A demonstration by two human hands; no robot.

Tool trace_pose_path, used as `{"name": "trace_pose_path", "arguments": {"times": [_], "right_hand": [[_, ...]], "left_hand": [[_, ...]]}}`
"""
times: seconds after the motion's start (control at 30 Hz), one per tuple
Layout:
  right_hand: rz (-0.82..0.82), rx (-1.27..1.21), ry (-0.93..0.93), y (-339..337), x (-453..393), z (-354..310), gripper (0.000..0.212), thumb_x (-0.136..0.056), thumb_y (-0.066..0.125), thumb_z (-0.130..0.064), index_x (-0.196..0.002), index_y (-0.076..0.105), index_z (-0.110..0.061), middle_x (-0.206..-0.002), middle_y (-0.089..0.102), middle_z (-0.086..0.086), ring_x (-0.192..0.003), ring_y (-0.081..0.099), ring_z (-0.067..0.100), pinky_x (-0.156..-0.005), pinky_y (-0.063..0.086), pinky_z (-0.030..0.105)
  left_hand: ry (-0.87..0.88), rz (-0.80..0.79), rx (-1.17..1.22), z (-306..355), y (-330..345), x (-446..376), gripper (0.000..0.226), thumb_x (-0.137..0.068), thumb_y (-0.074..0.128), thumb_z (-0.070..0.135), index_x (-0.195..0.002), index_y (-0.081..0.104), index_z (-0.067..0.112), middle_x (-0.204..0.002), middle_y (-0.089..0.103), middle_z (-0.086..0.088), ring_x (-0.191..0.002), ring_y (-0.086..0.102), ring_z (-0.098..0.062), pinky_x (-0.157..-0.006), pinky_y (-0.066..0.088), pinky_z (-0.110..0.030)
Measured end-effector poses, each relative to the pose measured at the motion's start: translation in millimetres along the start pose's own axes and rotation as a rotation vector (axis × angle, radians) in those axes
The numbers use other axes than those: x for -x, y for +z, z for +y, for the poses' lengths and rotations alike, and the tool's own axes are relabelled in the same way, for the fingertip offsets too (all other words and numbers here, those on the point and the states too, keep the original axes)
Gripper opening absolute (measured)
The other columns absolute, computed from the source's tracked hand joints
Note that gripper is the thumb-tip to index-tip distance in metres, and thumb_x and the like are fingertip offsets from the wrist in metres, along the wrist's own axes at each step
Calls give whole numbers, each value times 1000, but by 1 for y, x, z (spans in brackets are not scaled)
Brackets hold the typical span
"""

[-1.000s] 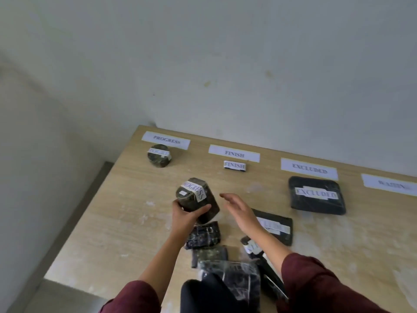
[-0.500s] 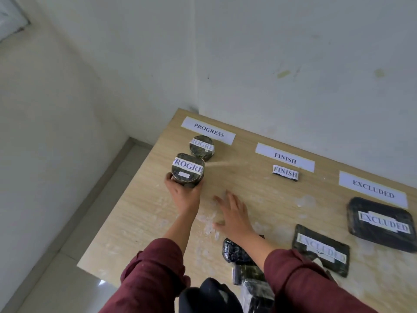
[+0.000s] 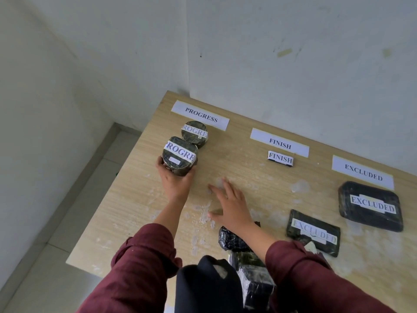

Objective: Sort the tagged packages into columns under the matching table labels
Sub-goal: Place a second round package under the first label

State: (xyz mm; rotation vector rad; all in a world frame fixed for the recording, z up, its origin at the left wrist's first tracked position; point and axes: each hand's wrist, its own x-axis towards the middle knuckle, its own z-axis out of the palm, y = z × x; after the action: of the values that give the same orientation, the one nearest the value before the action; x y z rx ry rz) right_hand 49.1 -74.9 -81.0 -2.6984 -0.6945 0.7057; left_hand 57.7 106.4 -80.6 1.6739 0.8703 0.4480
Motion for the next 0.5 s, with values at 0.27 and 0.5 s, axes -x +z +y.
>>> {"name": "trace_pose_path", "arguments": {"times": [0.27, 0.5], "right_hand": [[-13, -201, -17, -17, 20, 5, 65, -88, 61, -48, -145, 38, -26, -160, 18, 4, -147, 14, 25, -121, 12, 46], [-74, -138, -35, -19, 81, 46, 74, -76, 64, -67, -140, 46, -34, -149, 36, -7, -138, 28, 15, -115, 21, 38]], "left_hand": [[-26, -52, -33, 6, -6, 5, 99, -63, 86, 21, -141, 24, 13, -140, 43, -5, -122, 46, -13, -98, 38, -21], [-54, -46, -40, 4, -6, 17, 106, -66, 83, 13, -147, 15, 11, -152, 27, -8, -139, 31, -19, -111, 25, -21]]}}
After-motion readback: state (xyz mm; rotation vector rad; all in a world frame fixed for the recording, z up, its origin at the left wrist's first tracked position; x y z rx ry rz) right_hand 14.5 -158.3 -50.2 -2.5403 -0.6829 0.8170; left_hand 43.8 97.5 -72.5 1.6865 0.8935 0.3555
